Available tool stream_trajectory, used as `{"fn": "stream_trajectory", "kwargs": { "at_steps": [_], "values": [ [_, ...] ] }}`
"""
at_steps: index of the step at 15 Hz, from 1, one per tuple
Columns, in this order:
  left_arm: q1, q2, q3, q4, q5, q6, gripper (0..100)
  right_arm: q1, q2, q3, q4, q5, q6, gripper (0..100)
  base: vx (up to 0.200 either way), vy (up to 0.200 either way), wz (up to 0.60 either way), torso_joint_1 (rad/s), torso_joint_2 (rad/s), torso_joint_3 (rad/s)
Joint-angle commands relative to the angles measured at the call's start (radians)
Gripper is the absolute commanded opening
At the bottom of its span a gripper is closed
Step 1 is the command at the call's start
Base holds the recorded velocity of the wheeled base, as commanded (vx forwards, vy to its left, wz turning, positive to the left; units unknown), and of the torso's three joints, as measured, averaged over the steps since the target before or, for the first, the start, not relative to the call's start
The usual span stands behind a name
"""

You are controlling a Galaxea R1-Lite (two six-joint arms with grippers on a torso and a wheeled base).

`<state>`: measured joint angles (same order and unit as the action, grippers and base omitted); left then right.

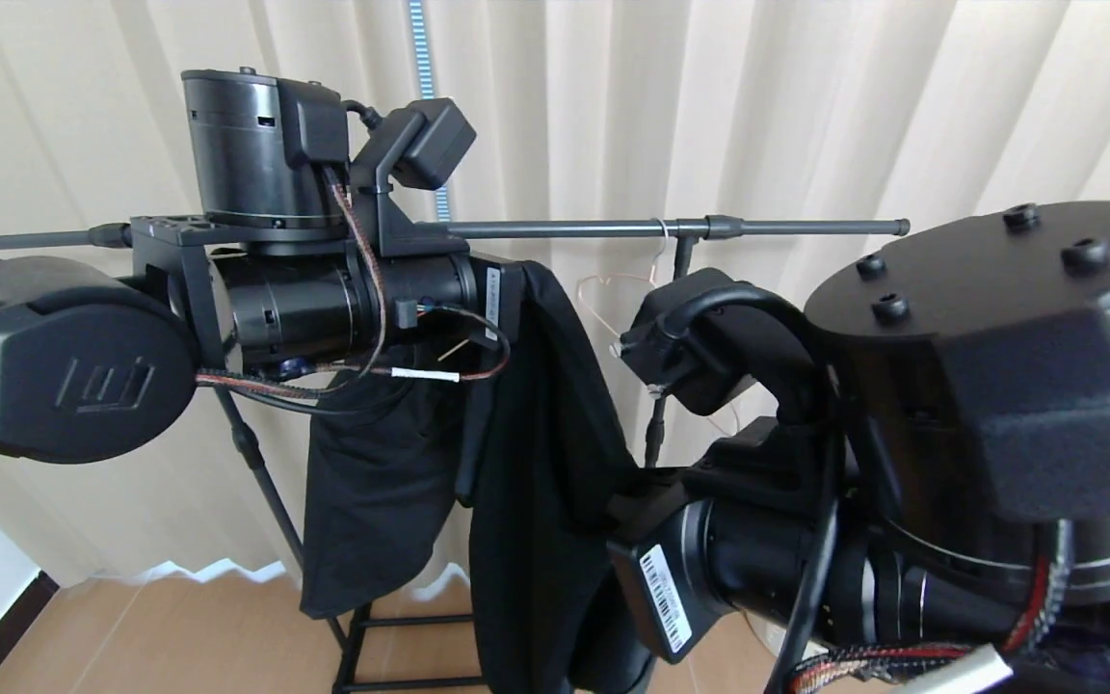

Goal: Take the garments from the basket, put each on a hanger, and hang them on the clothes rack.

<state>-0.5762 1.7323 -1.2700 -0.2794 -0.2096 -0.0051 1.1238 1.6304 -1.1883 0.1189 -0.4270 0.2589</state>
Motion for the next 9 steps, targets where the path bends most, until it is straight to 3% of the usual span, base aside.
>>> {"fn": "stream_trajectory", "kwargs": {
  "at_steps": [1,3,7,9],
  "values": [
    [0.004,0.039,-0.037,-0.003,-0.06,-0.007,0,0.031,0.069,-0.034,-0.05,0.021,0.079,0,0.0,0.0,0.0,0.0,0.0,0.0],
    [0.004,0.038,-0.04,-0.006,-0.131,-0.009,0,0.031,0.115,-0.047,-0.114,0.017,0.129,0,0.0,0.0,0.0,0.0,0.0,0.0],
    [0.025,0.038,-0.035,-0.004,-0.131,-0.009,0,0.028,0.103,-0.039,-0.101,0.017,0.123,0,0.0,0.0,0.0,0.0,0.0,0.0],
    [0.059,0.035,-0.037,0.019,-0.057,0.002,0,-0.039,0.063,-0.045,0.047,0.004,0.039,0,0.0,0.0,0.0,0.0,0.0,0.0]
  ]
}}
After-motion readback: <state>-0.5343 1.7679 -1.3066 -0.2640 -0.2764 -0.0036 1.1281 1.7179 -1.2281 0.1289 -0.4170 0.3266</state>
